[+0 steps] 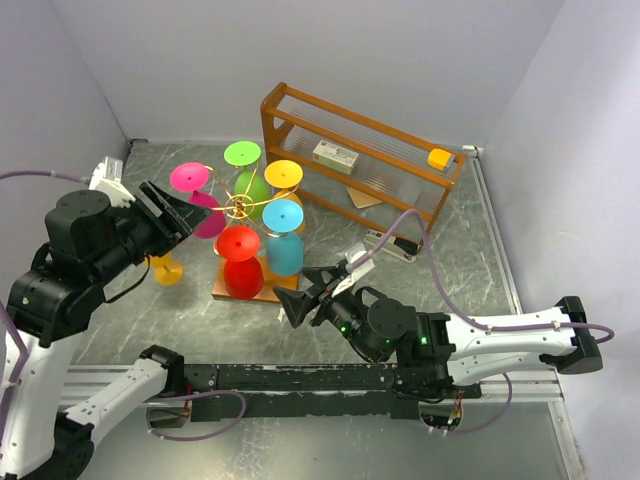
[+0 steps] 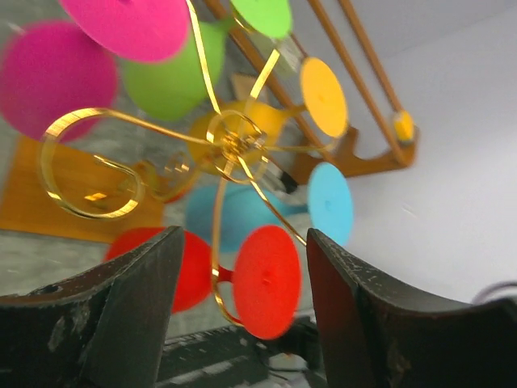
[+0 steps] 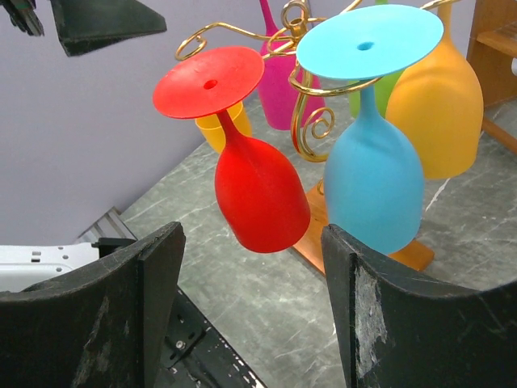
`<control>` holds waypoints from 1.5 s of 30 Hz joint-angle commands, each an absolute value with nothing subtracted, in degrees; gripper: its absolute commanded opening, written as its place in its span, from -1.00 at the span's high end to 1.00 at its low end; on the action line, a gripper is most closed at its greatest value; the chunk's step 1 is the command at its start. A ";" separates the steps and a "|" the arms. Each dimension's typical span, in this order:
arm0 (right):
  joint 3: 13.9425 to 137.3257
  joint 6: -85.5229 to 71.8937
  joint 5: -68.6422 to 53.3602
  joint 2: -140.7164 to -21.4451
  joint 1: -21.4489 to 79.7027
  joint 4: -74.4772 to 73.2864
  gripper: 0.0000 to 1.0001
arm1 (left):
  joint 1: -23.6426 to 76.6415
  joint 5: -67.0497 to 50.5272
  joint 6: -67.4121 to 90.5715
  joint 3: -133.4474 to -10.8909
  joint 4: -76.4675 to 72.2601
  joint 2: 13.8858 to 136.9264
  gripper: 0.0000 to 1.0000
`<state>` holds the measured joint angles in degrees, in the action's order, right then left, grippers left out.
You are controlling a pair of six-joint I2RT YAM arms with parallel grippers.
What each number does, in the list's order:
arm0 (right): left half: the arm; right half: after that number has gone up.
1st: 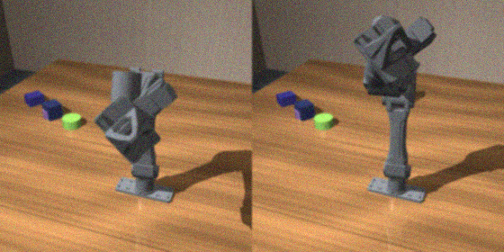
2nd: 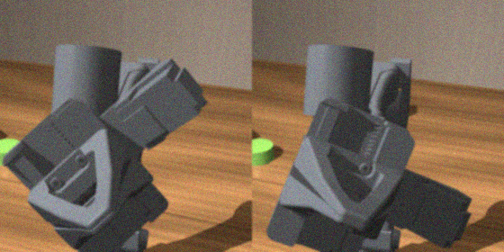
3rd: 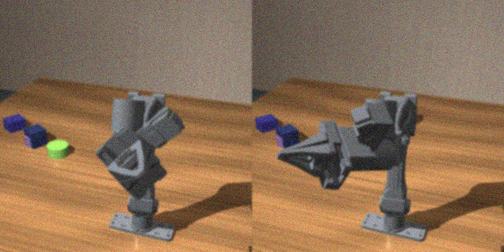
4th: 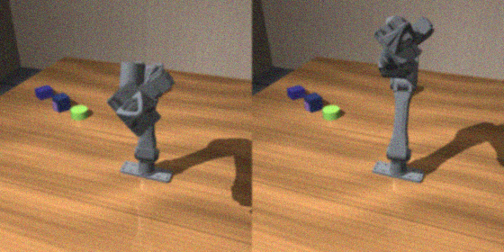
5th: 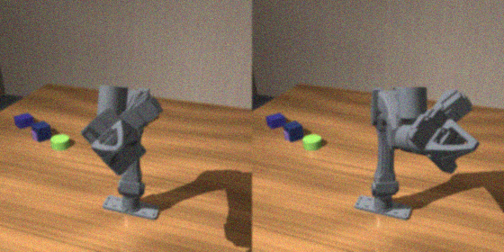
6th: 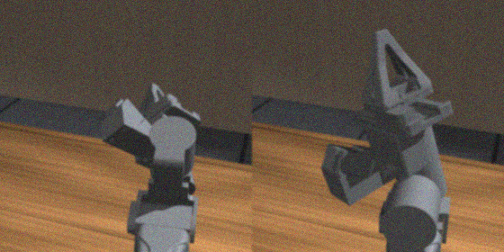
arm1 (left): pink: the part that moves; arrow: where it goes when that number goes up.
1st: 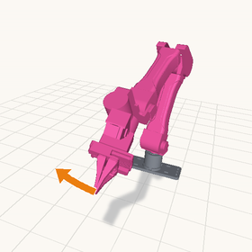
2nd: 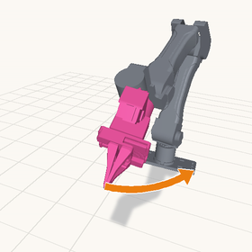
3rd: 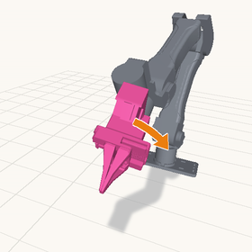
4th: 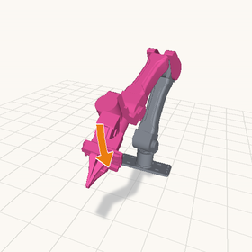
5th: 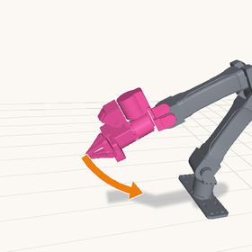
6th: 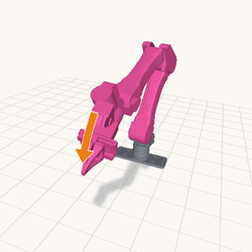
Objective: Place the wine glass upside down on the wine glass rack
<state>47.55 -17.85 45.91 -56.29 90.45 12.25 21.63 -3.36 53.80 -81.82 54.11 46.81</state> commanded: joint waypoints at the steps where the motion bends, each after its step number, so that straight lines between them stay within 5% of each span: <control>1: 46.81 -19.00 47.34 -55.10 90.62 12.13 -0.37 | 21.75 12.64 42.38 -88.20 61.75 49.39 -0.42; 7: 46.67 -19.42 47.39 -54.75 90.69 11.88 -0.37 | 21.77 34.85 36.24 -86.71 63.56 50.17 -0.29; 16: 47.02 -20.76 47.24 -54.48 90.62 10.11 -0.37 | 21.71 47.70 34.38 -82.47 60.21 53.18 -0.24; 23: 45.88 -21.63 46.67 -53.90 90.65 10.74 -0.37 | 19.35 42.76 36.15 -74.33 57.25 56.55 -0.24; 32: 45.13 -22.57 46.07 -53.19 90.65 10.50 -0.37 | -0.48 18.60 28.25 -65.62 49.76 59.76 0.05; 45: 46.65 -21.80 46.40 -54.72 90.67 9.41 -0.37 | -8.02 17.54 30.17 -58.29 47.98 61.20 -0.27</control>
